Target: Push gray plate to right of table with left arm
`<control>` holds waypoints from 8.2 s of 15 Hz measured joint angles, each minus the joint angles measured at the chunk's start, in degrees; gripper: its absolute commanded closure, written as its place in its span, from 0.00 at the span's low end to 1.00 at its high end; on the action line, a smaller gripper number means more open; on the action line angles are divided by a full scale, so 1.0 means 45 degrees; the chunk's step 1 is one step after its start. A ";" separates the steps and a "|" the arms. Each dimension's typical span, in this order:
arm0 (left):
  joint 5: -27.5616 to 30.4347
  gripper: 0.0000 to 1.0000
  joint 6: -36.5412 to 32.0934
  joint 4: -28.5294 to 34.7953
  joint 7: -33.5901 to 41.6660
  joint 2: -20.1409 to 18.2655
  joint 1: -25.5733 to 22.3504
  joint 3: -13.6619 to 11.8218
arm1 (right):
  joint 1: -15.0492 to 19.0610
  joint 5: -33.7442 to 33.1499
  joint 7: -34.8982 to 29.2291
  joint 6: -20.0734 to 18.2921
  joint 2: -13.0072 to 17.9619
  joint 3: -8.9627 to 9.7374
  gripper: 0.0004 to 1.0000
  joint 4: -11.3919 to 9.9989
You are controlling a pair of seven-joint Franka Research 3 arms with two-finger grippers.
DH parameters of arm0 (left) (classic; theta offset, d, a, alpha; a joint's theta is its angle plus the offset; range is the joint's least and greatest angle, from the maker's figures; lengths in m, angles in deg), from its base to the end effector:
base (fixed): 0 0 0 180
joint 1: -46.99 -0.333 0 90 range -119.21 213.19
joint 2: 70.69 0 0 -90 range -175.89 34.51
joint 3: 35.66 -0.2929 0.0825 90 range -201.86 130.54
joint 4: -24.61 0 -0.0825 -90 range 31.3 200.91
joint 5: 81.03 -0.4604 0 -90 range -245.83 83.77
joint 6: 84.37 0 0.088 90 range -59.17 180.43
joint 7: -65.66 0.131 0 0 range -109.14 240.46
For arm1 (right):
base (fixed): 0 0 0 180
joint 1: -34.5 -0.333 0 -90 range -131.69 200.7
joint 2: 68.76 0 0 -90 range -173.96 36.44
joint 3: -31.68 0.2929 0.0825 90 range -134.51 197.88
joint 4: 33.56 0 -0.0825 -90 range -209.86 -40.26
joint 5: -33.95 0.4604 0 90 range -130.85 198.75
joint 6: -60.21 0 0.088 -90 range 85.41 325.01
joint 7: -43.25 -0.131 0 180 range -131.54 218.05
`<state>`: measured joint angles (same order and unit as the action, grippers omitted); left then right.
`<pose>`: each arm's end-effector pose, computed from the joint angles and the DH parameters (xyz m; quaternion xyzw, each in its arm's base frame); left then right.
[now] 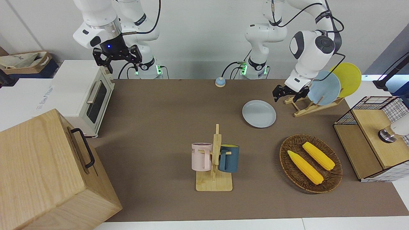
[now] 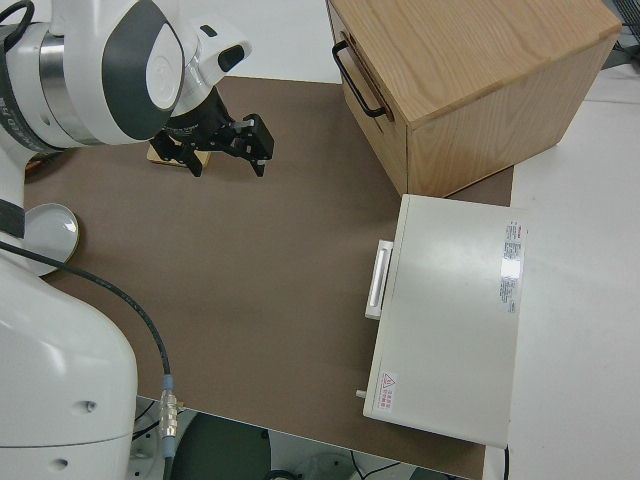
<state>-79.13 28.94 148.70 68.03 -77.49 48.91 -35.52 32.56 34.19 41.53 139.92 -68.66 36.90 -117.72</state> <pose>0.5725 -0.0234 0.3591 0.9988 -0.0315 -0.0347 0.0149 0.6044 0.0766 0.6184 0.9981 0.0477 -0.0380 0.0010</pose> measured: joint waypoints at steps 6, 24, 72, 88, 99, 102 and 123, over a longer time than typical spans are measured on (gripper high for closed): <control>0.0000 0.00 0.2976 0.2541 -0.0001 -0.0194 0.0000 0.0000 | 0.0000 0.0000 0.0000 0.0000 0.0000 0.0000 0.02 0.0000; 0.0000 0.37 0.6763 0.5463 -0.0013 0.0013 0.0000 -0.0001 | 0.0000 0.0000 0.0000 0.0000 0.0000 0.0000 0.02 0.0000; 0.1751 1.00 0.6803 -0.1656 -0.9431 0.5685 0.8637 0.0750 | 0.0000 0.0000 0.0000 0.0000 0.0000 0.0000 0.02 0.0000; 0.1743 0.34 0.5873 -0.3736 -1.0739 0.7001 0.9502 0.0748 | 0.0000 0.0000 0.0000 0.0000 0.0000 0.0000 0.02 0.0000; 0.1680 0.03 0.4493 -0.4082 -0.9744 0.6886 0.9008 0.0570 | 0.0000 0.0000 0.0000 0.0000 0.0000 0.0000 0.02 0.0000; 0.1751 0.02 0.3339 -0.4118 -0.9077 0.6282 0.8331 0.0564 | 0.0000 0.0000 0.0000 0.0000 0.0000 0.0000 0.02 0.0000; 0.0404 0.01 -0.3657 -0.4531 -0.3070 0.1327 0.1531 0.0295 | 0.0000 0.0000 0.0000 0.0000 0.0000 0.0000 0.02 0.0000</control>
<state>-77.31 12.48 128.30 54.21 -71.52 55.80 -34.19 32.56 34.19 41.53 139.92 -68.66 36.90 -117.72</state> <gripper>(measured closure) 0.004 0.013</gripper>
